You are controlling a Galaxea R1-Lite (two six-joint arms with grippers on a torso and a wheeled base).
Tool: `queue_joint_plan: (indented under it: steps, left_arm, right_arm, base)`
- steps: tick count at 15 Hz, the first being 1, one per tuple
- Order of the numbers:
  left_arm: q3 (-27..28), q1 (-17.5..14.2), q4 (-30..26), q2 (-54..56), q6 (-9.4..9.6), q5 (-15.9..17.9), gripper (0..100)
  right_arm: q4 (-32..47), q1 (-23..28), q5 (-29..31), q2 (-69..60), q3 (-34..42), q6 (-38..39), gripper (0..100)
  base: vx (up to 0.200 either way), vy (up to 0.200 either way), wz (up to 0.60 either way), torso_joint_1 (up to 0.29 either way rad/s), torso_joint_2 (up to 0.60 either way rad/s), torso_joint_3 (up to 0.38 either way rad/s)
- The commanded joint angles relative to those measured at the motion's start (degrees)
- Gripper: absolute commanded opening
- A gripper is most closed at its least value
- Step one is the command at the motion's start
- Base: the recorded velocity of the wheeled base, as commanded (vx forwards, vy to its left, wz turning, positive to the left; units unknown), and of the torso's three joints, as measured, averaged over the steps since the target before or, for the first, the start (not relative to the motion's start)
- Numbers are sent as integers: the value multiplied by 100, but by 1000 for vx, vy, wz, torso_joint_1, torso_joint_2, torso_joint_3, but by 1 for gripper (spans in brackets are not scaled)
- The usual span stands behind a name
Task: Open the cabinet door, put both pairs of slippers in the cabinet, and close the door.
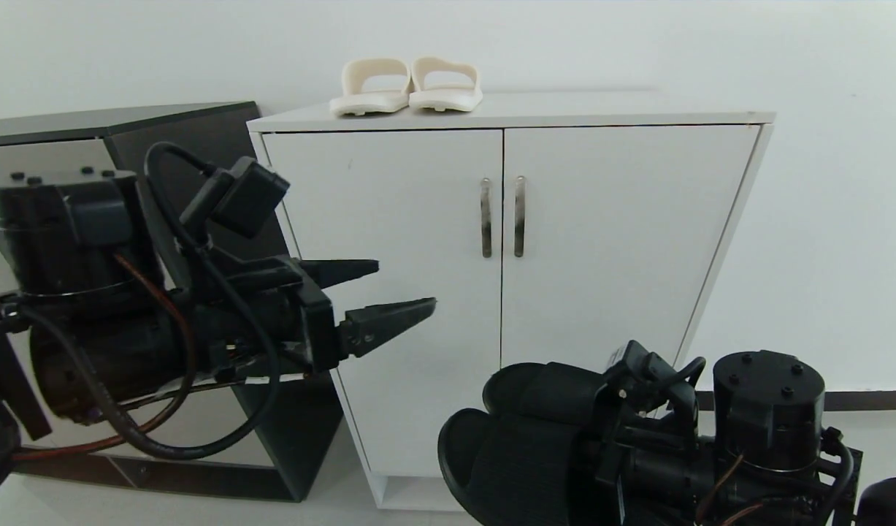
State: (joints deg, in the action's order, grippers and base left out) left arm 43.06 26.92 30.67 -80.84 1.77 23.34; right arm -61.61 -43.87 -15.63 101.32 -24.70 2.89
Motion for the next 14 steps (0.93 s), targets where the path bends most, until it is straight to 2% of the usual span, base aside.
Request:
queue_joint_plan:
  steps: [1,2,3,4,5,6,7,8,13,14]
  left_arm:
    - [563,543,-26,-503,-177,179,100]
    - [766,631,-70,-609,-203,311,100]
    - [1056,710,-193,-758,-361,619,100]
    - [1249,710,-351,-785,-572,1111,100]
    - [1530,683,-545,-802,-897,1770,100]
    - [1662,648,-615,-820,-1064,2025,100]
    - [2014,551,-650,-934,-1495,2614,100]
    - [2225,551,-650,-1092,-1601,2693,100]
    - [2787,534,-615,-1857,-1583,2658,100]
    - [2893,464,-483,-1989,-1574,2526,100]
  right_arm:
    - [0,19,-2,2,0,1,0]
    - [0,19,7,2,9,1,0]
    - [0,54,7,2,18,1,0]
    - [0,90,7,2,18,1,0]
    - [0,98,7,-7,35,1,0]
    - [0,107,7,-7,44,1,0]
    - [0,107,7,11,44,1,0]
    - [9,107,7,20,53,1,0]
    - [-9,107,16,231,53,-8,0]
    - [-9,107,16,239,53,-8,0]
  base:
    - [0,0,0,0,0,0]
    - [0,0,0,0,0,0]
    - [0,0,0,0,0,0]
    - [0,0,0,0,0,0]
    - [0,0,0,0,0,0]
    - [0,0,0,0,0,0]
    - [0,0,0,0,0,0]
    - [0,0,0,0,0,0]
    - [0,0,0,0,0,0]
    - [0,0,0,0,0,0]
